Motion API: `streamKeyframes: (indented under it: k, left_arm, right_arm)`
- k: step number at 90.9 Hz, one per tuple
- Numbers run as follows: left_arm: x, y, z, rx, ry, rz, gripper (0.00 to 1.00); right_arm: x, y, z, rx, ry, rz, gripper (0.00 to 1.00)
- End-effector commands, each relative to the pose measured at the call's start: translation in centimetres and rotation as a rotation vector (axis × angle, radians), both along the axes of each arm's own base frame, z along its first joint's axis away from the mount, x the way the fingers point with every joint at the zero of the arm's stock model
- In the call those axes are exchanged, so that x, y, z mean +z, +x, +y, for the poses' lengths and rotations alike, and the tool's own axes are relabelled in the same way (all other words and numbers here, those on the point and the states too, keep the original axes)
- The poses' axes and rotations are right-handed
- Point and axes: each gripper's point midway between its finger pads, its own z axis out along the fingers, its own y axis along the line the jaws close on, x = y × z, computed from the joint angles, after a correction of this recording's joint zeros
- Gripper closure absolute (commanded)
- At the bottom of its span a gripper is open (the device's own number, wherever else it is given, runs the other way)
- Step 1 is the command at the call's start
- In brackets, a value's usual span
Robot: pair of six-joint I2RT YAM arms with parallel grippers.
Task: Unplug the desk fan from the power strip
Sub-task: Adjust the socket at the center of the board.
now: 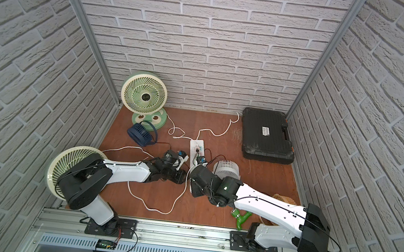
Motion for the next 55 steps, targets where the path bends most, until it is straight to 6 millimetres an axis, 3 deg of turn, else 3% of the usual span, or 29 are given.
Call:
streamKeyframes:
  k: [1,14,26,42,55]
  left_arm:
    - [-0.9,-0.7,-2.0,-0.04,-0.016,0.021,0.54]
    - [-0.8,-0.8,-3.0,-0.044,-0.047,0.026,0.55]
    - [0.3,-0.7,-2.5,-0.022,-0.06,-0.005,0.55]
    - [4.4,0.4,-1.0,0.039,-0.122,-0.095,0.56]
    - [7.8,2.1,0.7,0.116,-0.239,-0.159,0.62]
  right_arm:
    - [-0.1,0.1,0.9,0.002,0.023,-0.007,0.5]
    - [-1.2,0.4,0.2,0.003,-0.04,-0.024,0.53]
    - [-2.2,0.9,-0.6,0.017,-0.103,-0.022,0.56]
    - [-3.6,2.0,-2.1,0.008,-0.152,0.012,0.58]
    - [-4.3,3.0,-3.3,-0.003,-0.177,0.023,0.58]
